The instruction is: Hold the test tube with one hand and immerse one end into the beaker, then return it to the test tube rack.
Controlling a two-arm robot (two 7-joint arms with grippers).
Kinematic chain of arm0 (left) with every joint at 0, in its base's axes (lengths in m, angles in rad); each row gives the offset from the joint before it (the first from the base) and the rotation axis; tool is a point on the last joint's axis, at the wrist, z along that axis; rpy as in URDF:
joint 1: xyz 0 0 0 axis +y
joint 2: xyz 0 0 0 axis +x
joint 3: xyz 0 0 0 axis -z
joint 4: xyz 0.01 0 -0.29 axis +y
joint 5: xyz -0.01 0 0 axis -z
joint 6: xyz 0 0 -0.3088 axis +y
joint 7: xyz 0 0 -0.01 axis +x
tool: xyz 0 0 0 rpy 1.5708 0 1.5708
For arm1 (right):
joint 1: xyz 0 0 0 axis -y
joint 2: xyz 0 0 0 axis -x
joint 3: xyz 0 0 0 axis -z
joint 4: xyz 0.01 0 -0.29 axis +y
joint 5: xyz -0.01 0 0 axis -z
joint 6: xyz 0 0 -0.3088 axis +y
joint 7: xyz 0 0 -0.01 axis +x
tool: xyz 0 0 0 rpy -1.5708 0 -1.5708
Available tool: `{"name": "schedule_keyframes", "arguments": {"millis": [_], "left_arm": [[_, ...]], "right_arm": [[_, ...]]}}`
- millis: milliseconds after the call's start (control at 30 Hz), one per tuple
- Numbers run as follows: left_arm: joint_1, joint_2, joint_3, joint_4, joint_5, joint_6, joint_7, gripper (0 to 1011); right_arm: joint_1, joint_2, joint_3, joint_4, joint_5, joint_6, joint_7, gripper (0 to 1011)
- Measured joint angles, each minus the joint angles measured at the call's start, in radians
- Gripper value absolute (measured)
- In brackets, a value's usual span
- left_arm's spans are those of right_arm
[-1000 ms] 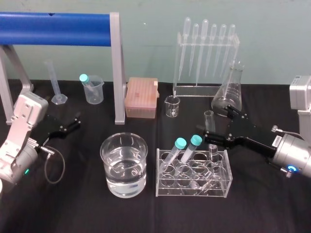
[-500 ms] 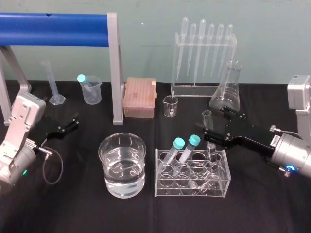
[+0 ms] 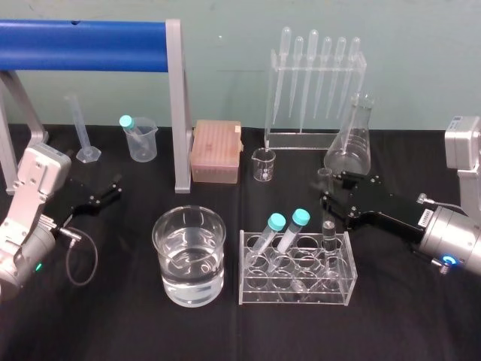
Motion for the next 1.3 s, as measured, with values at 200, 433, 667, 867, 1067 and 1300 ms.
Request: {"name": "schedule_keyframes", "arguments": {"millis": [200, 433, 667, 867, 1067, 1300], "left_arm": [[0.0, 0.0, 0.0, 0.0, 0.0, 0.0, 0.0, 1000], [0.0, 0.0, 0.0, 0.0, 0.0, 0.0, 0.0, 1000], [0.0, 0.0, 0.0, 0.0, 0.0, 0.0, 0.0, 1000], [0.0, 0.0, 0.0, 0.0, 0.0, 0.0, 0.0, 1000], [0.0, 0.0, 0.0, 0.0, 0.0, 0.0, 0.0, 1000], [0.0, 0.0, 0.0, 0.0, 0.0, 0.0, 0.0, 1000]], "right_arm": [[0.0, 0.0, 0.0, 0.0, 0.001, 0.0, 0.0, 226], [0.0, 0.0, 0.0, 0.0, 0.001, 0.0, 0.0, 226], [-0.001, 0.0, 0.001, -0.001, 0.002, 0.001, 0.0, 226], [-0.012, 0.004, 0.025, -0.029, 0.04, 0.002, 0.001, 226], [-0.02, 0.009, 0.061, -0.07, 0.093, -0.012, 0.001, 226], [0.0, -0.011, 0.093, -0.088, 0.149, -0.048, 0.012, 226]]}}
